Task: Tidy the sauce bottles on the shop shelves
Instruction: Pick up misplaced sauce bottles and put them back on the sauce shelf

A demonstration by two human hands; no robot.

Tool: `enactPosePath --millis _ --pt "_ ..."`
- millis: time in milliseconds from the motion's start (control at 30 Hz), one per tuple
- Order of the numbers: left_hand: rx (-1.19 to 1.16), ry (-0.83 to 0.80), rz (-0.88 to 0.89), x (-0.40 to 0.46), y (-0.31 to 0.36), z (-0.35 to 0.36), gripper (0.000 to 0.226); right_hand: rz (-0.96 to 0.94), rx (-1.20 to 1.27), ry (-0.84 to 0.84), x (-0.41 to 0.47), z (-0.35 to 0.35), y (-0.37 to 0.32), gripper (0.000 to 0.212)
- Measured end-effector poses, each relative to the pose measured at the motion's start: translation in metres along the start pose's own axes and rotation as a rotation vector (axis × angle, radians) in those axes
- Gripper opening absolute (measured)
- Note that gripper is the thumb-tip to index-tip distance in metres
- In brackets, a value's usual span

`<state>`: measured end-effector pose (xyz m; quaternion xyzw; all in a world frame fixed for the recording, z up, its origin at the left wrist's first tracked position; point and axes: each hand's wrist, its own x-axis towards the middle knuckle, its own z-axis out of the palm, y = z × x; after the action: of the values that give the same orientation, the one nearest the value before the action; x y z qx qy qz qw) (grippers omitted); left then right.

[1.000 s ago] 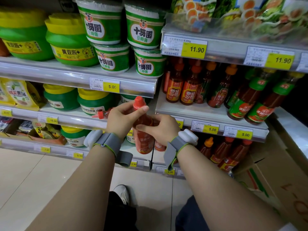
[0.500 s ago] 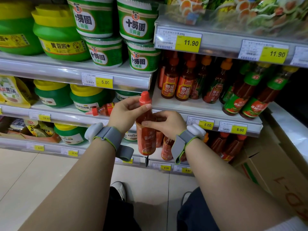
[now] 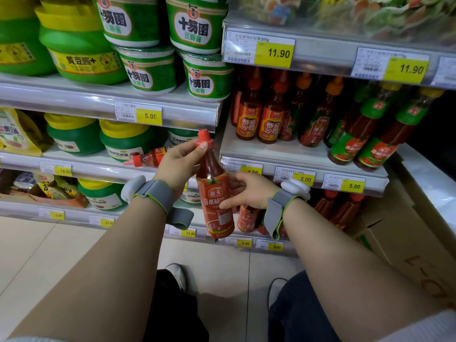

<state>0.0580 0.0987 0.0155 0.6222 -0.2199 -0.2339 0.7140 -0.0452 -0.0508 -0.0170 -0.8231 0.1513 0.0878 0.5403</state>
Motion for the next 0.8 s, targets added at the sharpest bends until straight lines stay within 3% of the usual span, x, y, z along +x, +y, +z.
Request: enactPosePath --millis 100,333,633,800 --pt "-0.026 -0.033 0.001 0.001 -0.001 0.002 0.019 0.042 0.037 -0.025 -0.001 0.003 0.001 0.045" --pt "0.033 -0.078 -0.02 -0.002 0.0 0.012 0.022 0.045 -0.019 0.039 -0.006 -0.001 0.01 0.056" --pt "0.236 -0.089 -0.061 -0.007 0.003 0.014 0.028 0.019 -0.159 0.156 -0.008 -0.003 0.029 0.039" --pt "0.509 -0.057 -0.026 -0.007 -0.006 0.017 0.032 0.034 -0.263 0.193 -0.005 0.003 0.04 0.059"
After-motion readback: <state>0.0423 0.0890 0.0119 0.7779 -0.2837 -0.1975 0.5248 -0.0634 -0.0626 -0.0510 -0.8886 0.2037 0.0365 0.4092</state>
